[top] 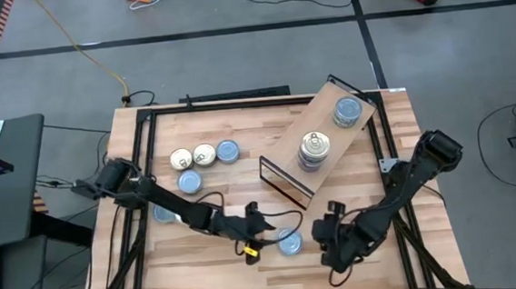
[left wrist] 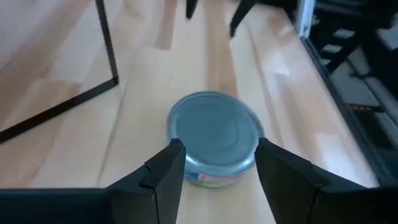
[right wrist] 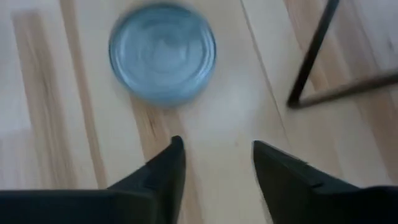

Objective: Stack canned seafood by type on shelf
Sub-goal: Stack the green tuna can on the shelf

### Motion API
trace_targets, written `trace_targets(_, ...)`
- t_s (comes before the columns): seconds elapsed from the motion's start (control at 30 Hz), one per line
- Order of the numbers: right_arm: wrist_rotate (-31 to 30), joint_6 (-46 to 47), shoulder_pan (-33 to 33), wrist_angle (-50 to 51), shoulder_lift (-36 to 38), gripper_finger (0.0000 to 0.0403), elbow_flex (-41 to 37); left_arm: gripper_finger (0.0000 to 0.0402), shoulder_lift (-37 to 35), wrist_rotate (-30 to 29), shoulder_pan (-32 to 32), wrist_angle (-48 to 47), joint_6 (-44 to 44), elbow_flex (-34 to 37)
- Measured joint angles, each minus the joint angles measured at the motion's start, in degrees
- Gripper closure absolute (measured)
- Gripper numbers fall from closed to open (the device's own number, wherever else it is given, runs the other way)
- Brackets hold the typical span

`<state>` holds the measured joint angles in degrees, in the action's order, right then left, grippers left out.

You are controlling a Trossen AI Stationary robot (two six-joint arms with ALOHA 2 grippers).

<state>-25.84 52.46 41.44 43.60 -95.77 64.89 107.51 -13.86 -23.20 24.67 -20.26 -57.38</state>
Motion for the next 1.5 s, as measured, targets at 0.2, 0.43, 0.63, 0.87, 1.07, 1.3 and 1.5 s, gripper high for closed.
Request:
trace_targets(0.2, -3.9, 5.4, 3.8, 1.9, 0.0, 0.0155, -0.2, 0.0232, 6.2, 0.0, 0.4, -1.9, 5.2, -6.4)
trace_targets(0.43, -8.6, 11.2, 7.7, 4.3, 0.5, 0.0154, -0.2, 0.0246, 8.0, -2.6, 1.7, -5.0, 10.7, -8.2)
trace_targets(0.63, -11.7, 12.5, 9.2, 4.2, 0.5, 0.0154, -0.3, 0.0268, 7.9, -7.7, 1.7, -7.7, 12.2, -7.9)
trace_targets(0.87, -12.4, 12.2, 8.7, 3.7, 0.5, 0.0154, -0.3, 0.0287, 7.8, -7.0, 2.1, -9.8, 9.0, -8.0)
trace_targets(1.07, -12.5, 11.6, 8.0, 2.6, 0.5, 0.0154, -0.3, 0.0323, 7.6, 3.7, 4.9, -13.2, 1.5, -8.1)
trace_targets(1.3, -12.6, 6.3, 7.1, -3.4, 0.5, 0.0154, -0.3, 0.0395, 7.6, 10.2, 7.0, -14.7, -0.1, -8.1)
trace_targets(1.5, -12.5, 5.2, 6.4, -4.0, 0.5, 0.0154, -0.3, 0.0401, 7.8, 9.2, 8.3, -18.5, -0.9, -8.0)
